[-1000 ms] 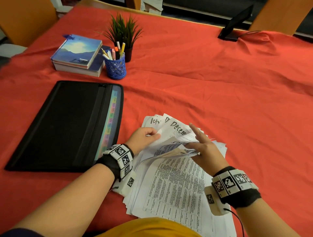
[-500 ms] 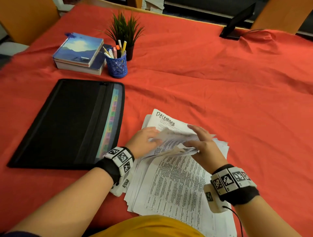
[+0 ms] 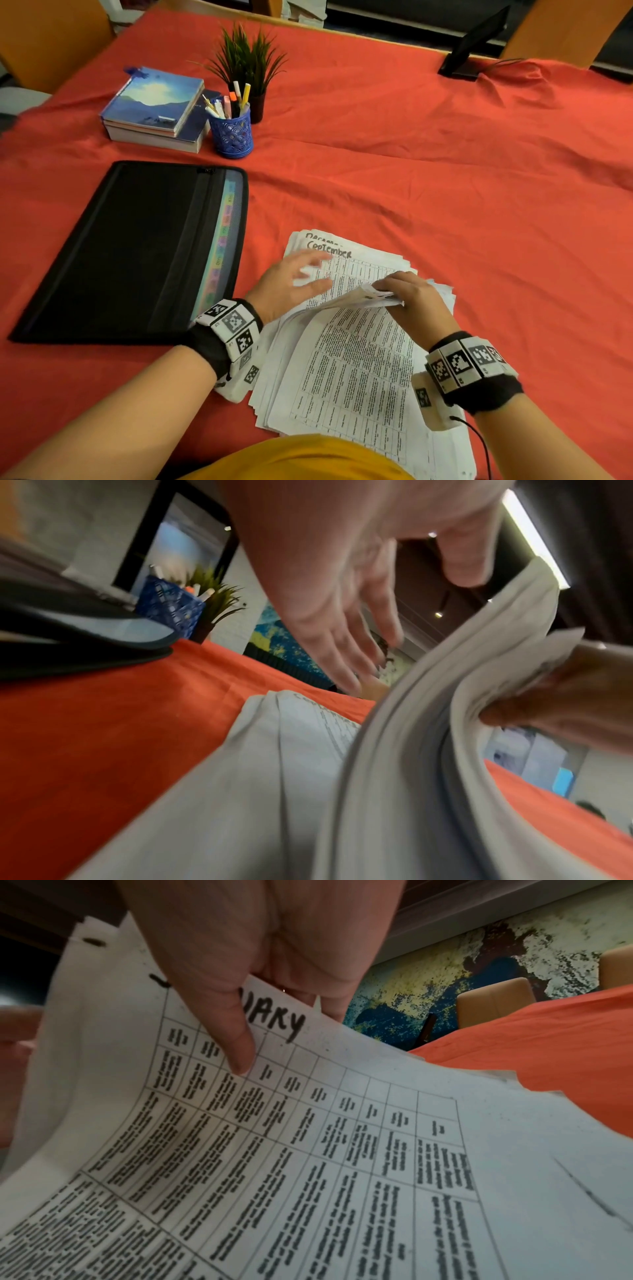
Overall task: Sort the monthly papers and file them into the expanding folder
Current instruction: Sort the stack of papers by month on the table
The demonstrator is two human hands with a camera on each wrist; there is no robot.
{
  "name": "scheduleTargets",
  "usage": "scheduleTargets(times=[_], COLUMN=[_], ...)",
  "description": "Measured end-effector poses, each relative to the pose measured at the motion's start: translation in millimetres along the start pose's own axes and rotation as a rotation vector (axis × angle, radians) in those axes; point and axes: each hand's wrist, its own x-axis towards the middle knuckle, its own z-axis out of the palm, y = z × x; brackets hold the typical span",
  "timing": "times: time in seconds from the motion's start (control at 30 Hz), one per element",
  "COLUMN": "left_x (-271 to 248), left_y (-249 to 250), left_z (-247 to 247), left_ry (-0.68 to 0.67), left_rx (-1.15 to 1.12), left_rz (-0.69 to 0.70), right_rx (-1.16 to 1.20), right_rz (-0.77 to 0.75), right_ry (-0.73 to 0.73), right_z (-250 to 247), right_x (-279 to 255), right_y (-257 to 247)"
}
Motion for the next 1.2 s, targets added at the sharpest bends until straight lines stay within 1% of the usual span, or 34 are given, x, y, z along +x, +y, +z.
scheduleTargets(times=[0.03,0.07,0.1,0.13,0.2,0.27,0.37,0.47,0.53,0.63,0.77,0.87,0.93,0.97,1.0,1.03,1.07,1.13,1.17,1.2], left_x=[-1.8,-3.6,-5.0,-5.8,-5.2,-2.5,2.0,6.7,8.1,7.6,6.1,6.2,4.5,3.7,1.6,-0.6,-4.1,-12.0,-16.6,-20.1], left_y=[1.0,-1.5,-3.5,-4.7,-4.9,-7.4,-8.2,-5.8,-4.6,-4.4,-5.5,-7.2,-7.5,-7.5,-8.2,-9.1,-9.1,-12.3,-15.7,-18.5], left_z=[0.6,2.1,3.8,5.4,6.9,8.0,10.4,12.7,14.1,16.6,20.0,20.0,18.8,17.0,15.0,13.1,10.5,4.6,3.2,3.4], left_ry=[-0.134,-0.224,-0.265,-0.27,-0.213,-0.157,-0.066,0.026,0.052,0.088,0.12,0.195,0.249,0.236,0.186,0.101,0.0,-0.206,-0.271,-0.295], left_rx=[-0.077,-0.117,-0.118,-0.109,-0.085,-0.024,0.064,0.067,0.075,0.039,0.004,-0.04,-0.034,-0.032,-0.036,-0.046,-0.056,-0.094,-0.087,-0.056], left_rz=[-0.068,-0.126,-0.153,-0.168,-0.187,-0.17,-0.147,-0.149,-0.142,-0.148,-0.19,-0.248,-0.197,-0.153,-0.121,-0.094,-0.097,-0.165,-0.193,-0.206], right_rx=[0.001,0.004,0.008,0.011,0.008,-0.002,0.012,0.055,0.089,0.098,0.109,0.074,0.052,0.058,0.074,0.091,0.103,0.119,0.126,0.129], right_rz=[0.019,0.04,0.058,0.072,0.077,0.077,0.137,0.195,0.173,0.096,0.04,0.011,-0.015,-0.017,-0.008,0.006,0.019,0.029,0.034,0.041], right_ry=[-0.005,-0.01,-0.017,-0.024,-0.029,-0.014,-0.015,-0.025,-0.021,0.017,0.054,0.041,0.046,0.045,0.038,0.031,0.027,0.041,0.05,0.057], right_z=[1.0,2.3,3.3,4.0,5.2,6.3,7.7,5.7,3.6,4.2,6.7,8.6,8.3,7.1,6.0,4.8,3.9,3.2,3.6,4.1], right_x=[0.6,1.2,1.1,0.5,-1.7,-4.0,-7.1,-8.7,-8.5,-8.3,-10.1,-10.1,-9.8,-10.1,-10.6,-11.1,-11.6,-12.4,-12.8,-13.0], right_y=[1.2,1.4,0.9,-0.4,-3.2,-4.4,-2.7,-1.3,-2.5,-0.9,3.4,3.6,4.5,4.5,4.3,3.6,2.7,1.4,1.0,1.2])
